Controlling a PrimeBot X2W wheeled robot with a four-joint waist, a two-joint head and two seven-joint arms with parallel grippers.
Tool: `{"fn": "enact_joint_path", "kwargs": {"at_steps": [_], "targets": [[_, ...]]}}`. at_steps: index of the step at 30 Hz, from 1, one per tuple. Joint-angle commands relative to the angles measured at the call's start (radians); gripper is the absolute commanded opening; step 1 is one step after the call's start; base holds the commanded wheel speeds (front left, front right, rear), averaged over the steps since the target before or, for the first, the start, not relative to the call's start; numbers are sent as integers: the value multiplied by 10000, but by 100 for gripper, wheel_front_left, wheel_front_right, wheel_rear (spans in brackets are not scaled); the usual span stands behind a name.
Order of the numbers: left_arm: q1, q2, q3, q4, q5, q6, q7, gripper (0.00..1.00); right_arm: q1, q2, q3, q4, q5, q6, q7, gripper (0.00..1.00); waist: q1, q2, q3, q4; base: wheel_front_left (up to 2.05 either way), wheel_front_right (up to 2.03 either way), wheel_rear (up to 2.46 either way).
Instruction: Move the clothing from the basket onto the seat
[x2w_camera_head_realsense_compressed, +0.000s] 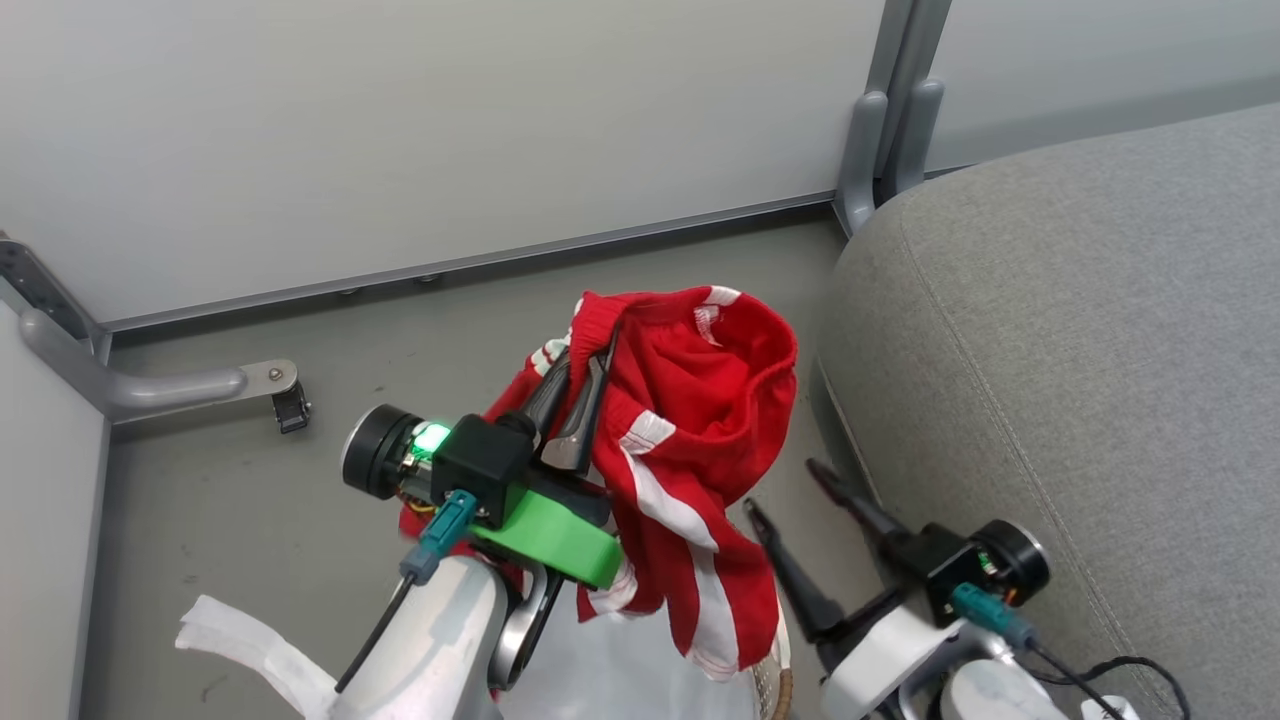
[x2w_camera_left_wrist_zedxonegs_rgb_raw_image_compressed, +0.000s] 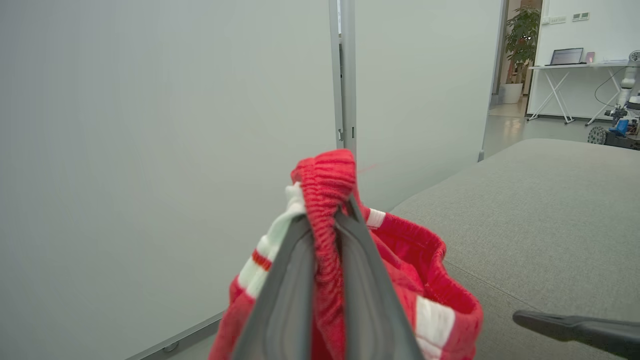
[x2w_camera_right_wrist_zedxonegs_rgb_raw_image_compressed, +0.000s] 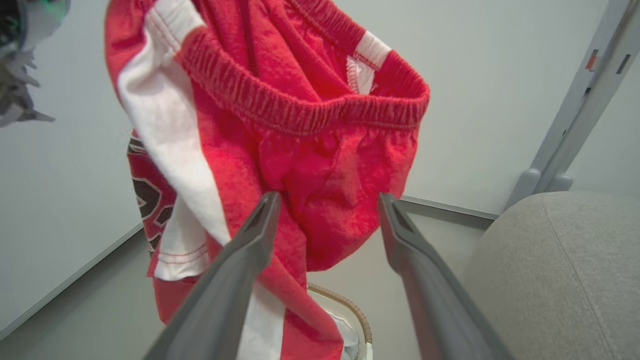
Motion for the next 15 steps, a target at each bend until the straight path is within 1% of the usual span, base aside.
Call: {"fn": "enact_joint_path", "kwargs": {"at_steps": [1,3,7,11,15], "targets": [[-215,18,-56,-47,-93,68,-38,0,-130,-112,341,-100,120,-14,-50,100,1,0,10,55,0,0,0],[-279,19,-212,-38,-148,132,-39,0,-243,-186,839,-217,233,-14,-50,100,1,0,13,120,0,0,0],[-420,19,-501,-10,-237,265,-39,0,-510,-127,1421,-342,151,-14,-50,100,1,0,11,216,0,0,0],[-497,19,-825,8,-363,433,-39,0,-904,48,1702,-389,-259,-14,-50,100,1,0,41,307,0,0,0],[-623,17,-1156,29,-505,573,-39,0,-1232,273,1735,-198,-655,-14,-50,100,1,0,69,397,0,0,0]]}}
